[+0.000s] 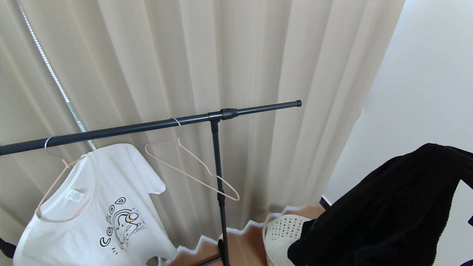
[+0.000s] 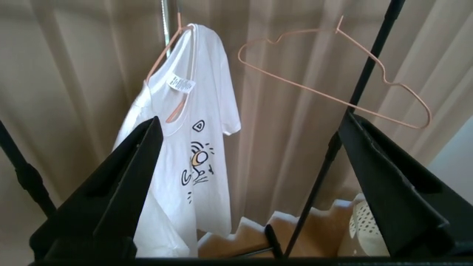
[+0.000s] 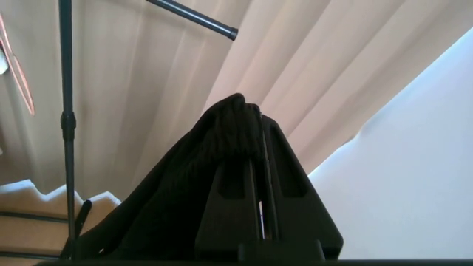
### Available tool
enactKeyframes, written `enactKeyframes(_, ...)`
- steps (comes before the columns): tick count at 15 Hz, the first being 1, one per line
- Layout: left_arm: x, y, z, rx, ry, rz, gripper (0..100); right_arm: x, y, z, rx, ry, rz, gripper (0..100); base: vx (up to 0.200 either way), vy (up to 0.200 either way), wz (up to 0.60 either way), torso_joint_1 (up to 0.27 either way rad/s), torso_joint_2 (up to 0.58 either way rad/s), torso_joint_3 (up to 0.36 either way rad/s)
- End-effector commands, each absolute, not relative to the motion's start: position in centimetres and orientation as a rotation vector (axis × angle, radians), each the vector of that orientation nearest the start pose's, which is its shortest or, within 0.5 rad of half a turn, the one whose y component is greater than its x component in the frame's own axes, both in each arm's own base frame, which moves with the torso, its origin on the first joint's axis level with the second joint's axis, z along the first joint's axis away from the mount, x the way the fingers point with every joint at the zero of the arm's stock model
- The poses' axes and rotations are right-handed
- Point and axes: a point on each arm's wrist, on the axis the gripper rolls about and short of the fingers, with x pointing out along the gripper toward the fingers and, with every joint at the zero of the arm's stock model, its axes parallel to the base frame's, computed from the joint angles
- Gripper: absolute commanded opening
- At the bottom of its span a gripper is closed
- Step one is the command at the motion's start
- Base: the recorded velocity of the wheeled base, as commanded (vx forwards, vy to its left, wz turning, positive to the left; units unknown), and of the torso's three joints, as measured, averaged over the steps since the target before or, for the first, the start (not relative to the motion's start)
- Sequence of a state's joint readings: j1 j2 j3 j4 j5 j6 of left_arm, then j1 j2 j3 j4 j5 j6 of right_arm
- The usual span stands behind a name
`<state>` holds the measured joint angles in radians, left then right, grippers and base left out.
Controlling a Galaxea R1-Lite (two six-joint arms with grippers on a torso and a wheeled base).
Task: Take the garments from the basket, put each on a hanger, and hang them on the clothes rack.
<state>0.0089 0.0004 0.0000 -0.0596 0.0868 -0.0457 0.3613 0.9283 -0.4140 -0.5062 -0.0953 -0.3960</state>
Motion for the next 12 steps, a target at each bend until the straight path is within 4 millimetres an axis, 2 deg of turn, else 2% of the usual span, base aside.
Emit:
enactKeyframes(1,-2.3,0.18,8.16,-0.048,-0.06,0.095,100,10.5,3.75,21.94,-0.395,-0.047,0.266,0,0.0,0.0,0.0,0.0,0.0,0.0)
enactKeyframes(7,-2.3,0.18,8.16,-0.048,-0.06,0.095,100,10.47,3.74,21.93,-0.396,-0.049,0.264,0,0.0,0.0,0.6,0.008,0.0,-0.003)
enactKeyframes(12,-2.3,0.17,8.16,-0.048,-0.06,0.094,100,10.47,3.74,21.91,-0.418,-0.05,0.264,0,0.0,0.0,0.0,0.0,0.0,0.0)
